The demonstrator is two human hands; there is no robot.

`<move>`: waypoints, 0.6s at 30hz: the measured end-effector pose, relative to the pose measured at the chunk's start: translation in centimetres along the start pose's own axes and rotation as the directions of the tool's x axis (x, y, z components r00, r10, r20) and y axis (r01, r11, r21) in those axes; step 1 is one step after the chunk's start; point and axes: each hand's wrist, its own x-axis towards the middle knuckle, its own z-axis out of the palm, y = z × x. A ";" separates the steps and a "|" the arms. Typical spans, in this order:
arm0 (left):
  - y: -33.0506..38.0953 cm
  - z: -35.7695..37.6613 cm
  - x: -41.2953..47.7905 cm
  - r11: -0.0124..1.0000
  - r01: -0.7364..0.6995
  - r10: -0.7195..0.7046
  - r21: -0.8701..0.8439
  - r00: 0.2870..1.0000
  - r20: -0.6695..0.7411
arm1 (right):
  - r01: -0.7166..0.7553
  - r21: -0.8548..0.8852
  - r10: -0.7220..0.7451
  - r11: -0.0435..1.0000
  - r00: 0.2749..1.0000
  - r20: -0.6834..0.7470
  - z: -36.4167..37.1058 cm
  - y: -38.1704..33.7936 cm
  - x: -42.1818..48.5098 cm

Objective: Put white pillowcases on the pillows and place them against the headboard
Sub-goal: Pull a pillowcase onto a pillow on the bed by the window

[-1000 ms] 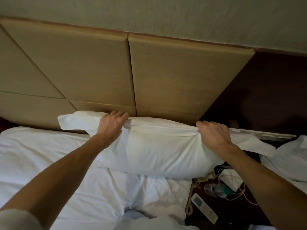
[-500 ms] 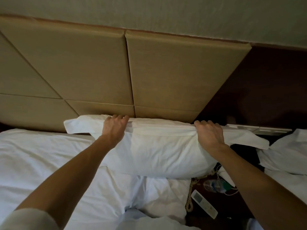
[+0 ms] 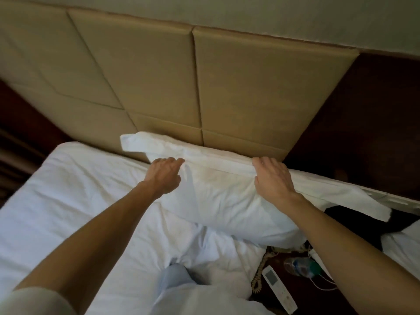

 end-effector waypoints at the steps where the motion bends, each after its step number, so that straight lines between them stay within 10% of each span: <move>1: -0.1 -0.1 -1.4 0.999 0.054 -0.054 -0.003 0.998 0.037 | 0.041 0.011 -0.041 0.999 0.999 0.009 0.0 -0.7 0.3; 9: -4.4 1.1 -16.0 0.904 0.427 -0.423 0.010 0.891 0.167 | 0.359 0.105 -0.369 0.927 0.923 0.104 0.3 -8.3 0.9; 18: -3.6 7.5 -34.6 0.650 0.760 -0.720 -0.007 0.618 0.315 | 0.636 0.192 -0.662 0.748 0.692 0.287 3.0 -18.3 -3.8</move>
